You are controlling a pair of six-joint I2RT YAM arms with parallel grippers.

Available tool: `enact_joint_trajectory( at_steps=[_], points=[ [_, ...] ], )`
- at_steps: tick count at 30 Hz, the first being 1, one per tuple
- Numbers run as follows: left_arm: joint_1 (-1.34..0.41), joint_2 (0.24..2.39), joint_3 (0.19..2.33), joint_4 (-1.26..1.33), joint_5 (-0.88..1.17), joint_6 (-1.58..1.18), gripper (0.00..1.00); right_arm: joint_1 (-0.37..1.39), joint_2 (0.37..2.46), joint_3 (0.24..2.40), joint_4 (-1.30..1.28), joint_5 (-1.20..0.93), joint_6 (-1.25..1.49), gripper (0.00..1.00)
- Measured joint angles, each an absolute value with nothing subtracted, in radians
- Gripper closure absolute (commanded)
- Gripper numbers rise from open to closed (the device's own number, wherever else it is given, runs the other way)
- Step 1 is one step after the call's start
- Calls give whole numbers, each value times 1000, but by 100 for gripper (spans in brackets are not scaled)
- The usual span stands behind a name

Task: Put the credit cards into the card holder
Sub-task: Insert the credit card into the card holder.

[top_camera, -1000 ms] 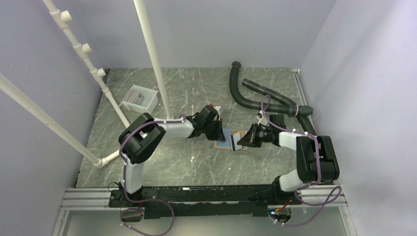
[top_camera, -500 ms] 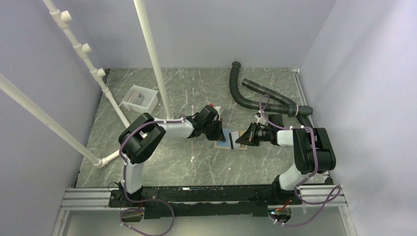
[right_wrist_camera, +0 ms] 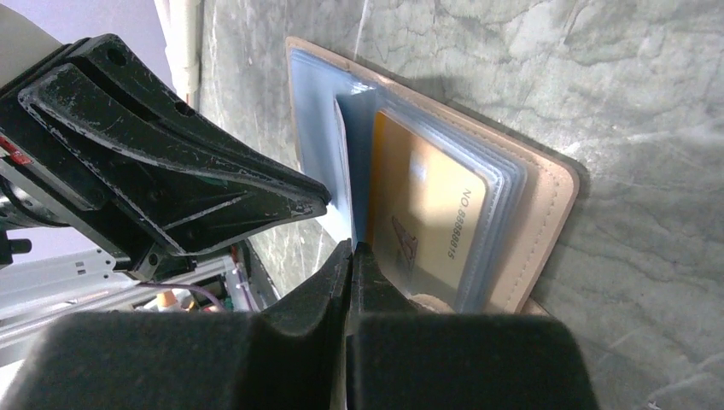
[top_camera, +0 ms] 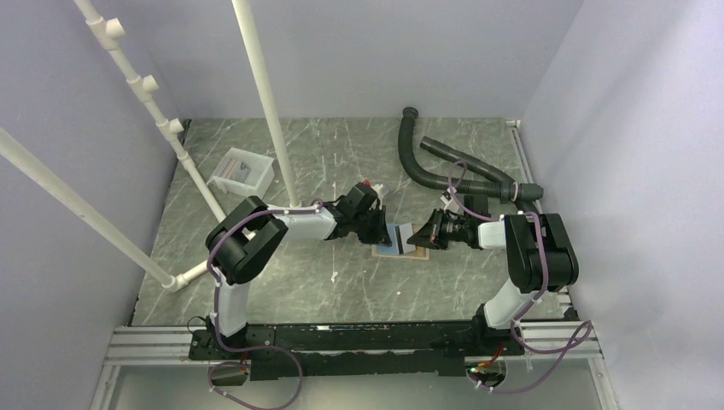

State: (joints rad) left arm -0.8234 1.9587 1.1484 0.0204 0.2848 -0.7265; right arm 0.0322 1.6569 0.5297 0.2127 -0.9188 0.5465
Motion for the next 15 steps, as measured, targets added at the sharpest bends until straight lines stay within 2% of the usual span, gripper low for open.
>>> enact_joint_trajectory(
  at_steps=[5,9,15],
  points=[
    [-822,1959,1147,22,292,-727,100,43,1659,537,221,-906,549,100],
    [-822,1959,1145,23,299,-727,100,52,1671,538,250,-899,566,92],
    [-822,1953,1145,2,308,-724,80,70,1668,537,235,-865,566,76]
  ],
)
